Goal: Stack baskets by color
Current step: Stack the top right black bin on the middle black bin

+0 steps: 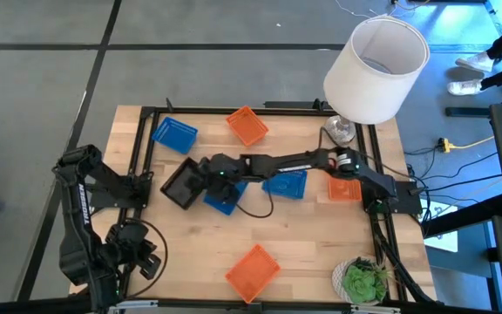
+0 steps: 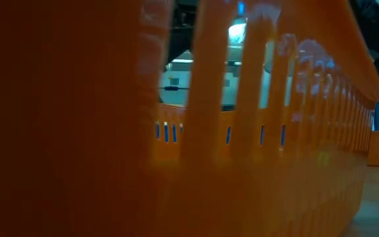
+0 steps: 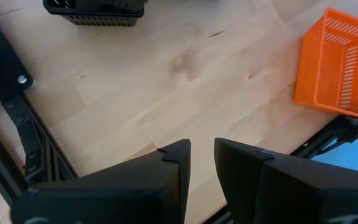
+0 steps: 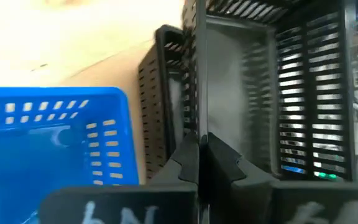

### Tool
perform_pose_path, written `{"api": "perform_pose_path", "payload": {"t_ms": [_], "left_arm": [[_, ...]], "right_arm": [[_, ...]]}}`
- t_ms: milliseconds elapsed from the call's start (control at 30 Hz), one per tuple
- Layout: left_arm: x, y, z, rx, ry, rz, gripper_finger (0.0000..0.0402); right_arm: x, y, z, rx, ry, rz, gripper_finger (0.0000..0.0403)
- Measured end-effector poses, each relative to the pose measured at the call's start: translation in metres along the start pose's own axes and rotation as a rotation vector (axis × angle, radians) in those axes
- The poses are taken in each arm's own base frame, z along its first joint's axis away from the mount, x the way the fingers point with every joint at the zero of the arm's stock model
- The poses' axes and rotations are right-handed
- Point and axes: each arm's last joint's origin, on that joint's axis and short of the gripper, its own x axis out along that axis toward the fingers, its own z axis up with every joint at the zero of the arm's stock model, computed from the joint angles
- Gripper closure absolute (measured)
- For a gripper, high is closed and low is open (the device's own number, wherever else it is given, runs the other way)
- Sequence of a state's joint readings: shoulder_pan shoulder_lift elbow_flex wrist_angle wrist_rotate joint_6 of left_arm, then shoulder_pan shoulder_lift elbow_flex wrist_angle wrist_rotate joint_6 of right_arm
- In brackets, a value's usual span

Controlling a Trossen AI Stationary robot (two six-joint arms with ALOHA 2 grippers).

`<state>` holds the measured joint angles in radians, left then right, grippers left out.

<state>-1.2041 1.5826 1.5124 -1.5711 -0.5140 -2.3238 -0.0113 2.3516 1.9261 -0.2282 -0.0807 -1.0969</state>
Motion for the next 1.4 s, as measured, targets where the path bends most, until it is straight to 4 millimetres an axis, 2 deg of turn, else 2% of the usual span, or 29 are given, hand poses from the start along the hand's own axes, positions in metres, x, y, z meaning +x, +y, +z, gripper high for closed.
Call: {"api": "perform_pose_path", "payload": {"t_ms": [167, 567, 700, 1000, 1400], "left_arm": [[0.000, 0.000, 0.000, 0.003, 0.000, 0.000, 0.0337], [0.000, 0.000, 0.000, 0.004, 0.001, 0.000, 0.0337], [0.000, 0.000, 0.000, 0.005, 0.001, 0.000, 0.0337], [0.000, 0.000, 0.000, 0.006, 0.001, 0.001, 0.0337], [0.000, 0.000, 0.000, 0.006, 0.001, 0.001, 0.0337]], "right_arm": [[0.007, -0.003, 0.001, -0.004, 0.043, 0.092, 0.0400], [-0.001, 0.002, -0.002, 0.007, 0.108, 0.212, 0.0400], [-0.003, 0.001, -0.002, 0.006, 0.132, 0.222, 0.0400], [-0.019, -0.020, 0.006, 0.032, 0.175, 0.197, 0.0400], [-0.019, -0.017, 0.001, 0.038, 0.194, 0.223, 0.0393]]}}
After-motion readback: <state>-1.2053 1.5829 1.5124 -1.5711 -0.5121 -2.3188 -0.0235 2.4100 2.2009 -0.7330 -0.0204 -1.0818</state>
